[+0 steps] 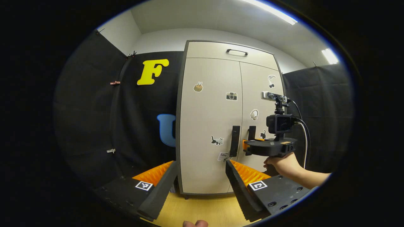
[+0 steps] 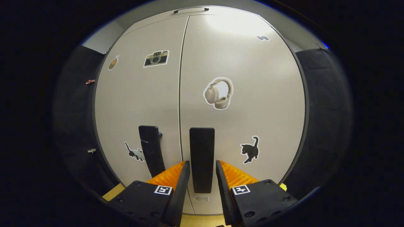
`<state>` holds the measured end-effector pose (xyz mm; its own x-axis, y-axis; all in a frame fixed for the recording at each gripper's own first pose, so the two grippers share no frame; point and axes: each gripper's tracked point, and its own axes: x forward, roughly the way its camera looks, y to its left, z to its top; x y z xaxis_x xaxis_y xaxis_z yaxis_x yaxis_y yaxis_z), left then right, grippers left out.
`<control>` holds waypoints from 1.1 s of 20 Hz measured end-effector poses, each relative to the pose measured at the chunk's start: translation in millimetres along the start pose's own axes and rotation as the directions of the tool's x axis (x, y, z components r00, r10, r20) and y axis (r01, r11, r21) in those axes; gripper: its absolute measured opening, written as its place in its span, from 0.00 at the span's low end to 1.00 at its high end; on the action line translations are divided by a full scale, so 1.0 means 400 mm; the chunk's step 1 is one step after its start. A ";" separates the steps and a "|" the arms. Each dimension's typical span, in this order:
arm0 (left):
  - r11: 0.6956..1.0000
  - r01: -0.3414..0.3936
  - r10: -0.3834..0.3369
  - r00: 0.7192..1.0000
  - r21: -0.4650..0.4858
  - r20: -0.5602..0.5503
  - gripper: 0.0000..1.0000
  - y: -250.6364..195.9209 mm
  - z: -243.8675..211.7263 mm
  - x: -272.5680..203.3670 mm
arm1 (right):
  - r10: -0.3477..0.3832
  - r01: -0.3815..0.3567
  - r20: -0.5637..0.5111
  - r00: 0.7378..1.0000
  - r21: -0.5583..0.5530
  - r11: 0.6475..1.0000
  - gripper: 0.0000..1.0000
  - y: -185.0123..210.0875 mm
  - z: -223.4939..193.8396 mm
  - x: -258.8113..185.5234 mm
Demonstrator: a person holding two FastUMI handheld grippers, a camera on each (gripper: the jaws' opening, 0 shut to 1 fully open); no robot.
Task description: Open the right door of the double-door shoe cabinet with the right hand, and open the left door with the left hand.
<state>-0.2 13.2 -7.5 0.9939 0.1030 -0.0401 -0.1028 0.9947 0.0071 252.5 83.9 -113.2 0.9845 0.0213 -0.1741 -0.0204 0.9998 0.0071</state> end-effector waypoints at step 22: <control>0.994 -0.112 0.112 0.994 0.014 0.002 0.94 0.018 0.021 -0.011 | 0.079 -0.080 0.005 0.997 0.098 0.992 0.09 -0.023 -0.003 -0.040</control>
<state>-4.7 19.8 1.1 0.9762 0.2135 -0.0369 -0.2127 0.9768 0.0259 236.9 74.5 -111.6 0.9807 0.1006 -0.1677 -0.0815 0.9897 0.1175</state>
